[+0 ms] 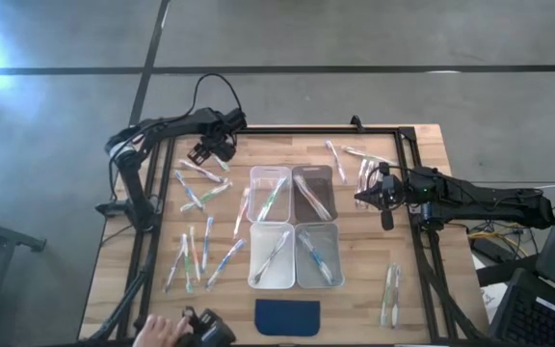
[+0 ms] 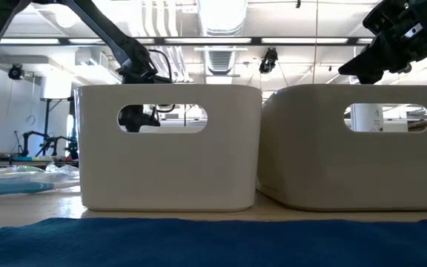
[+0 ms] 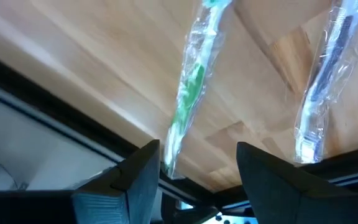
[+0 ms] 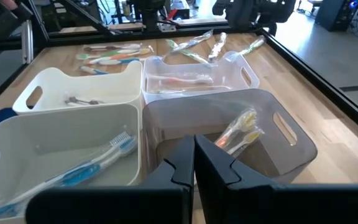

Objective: Pick & Place Toothbrushes
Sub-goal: Put the green toothbrush into the transparent bin

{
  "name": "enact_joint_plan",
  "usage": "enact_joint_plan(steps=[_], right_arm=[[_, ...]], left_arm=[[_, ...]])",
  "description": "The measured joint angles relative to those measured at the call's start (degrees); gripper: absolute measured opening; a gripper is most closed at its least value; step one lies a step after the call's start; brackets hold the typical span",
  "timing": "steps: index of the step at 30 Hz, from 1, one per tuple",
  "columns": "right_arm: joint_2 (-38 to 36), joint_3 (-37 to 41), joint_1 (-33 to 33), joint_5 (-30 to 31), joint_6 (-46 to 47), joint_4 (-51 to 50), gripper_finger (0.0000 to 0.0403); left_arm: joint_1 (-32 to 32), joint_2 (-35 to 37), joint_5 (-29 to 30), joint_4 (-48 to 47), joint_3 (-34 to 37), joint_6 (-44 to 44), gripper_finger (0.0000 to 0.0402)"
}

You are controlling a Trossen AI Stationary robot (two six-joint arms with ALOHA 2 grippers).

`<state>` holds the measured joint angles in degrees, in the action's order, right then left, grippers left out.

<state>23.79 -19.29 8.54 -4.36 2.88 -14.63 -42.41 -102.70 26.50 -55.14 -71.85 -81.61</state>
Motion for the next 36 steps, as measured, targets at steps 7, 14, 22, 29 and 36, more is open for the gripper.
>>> enact_joint_plan(steps=[7, 14, 22, 29, 36], right_arm=[[0.0, 0.0, 0.0, 0.0, 0.0, 0.0, 0.0008], [0.0, 0.0, 0.0, -0.1, 0.0, 0.0, 0.0009], [0.0, 0.0, 0.0, -0.1, 0.1, 0.0, 0.0009], [0.0, 0.0, 0.0, -0.1, 0.0, -0.1, 0.0009], [0.0, 0.0, 0.0, -0.1, 0.0, 0.0, 0.0009]], left_arm=[[-1.9, -2.5, 0.1, 2.1, 0.9, -1.1, 0.0216], [-4.0, -5.2, 0.6, 6.1, 1.9, -1.2, 0.0216], [-5.0, -7.7, 0.6, 8.8, 1.9, -2.8, 0.0216], [-5.0, -9.1, 1.6, 9.3, 1.7, -2.8, 0.0185], [-5.0, -9.2, 1.8, 10.0, 1.7, -2.8, 0.0109]])
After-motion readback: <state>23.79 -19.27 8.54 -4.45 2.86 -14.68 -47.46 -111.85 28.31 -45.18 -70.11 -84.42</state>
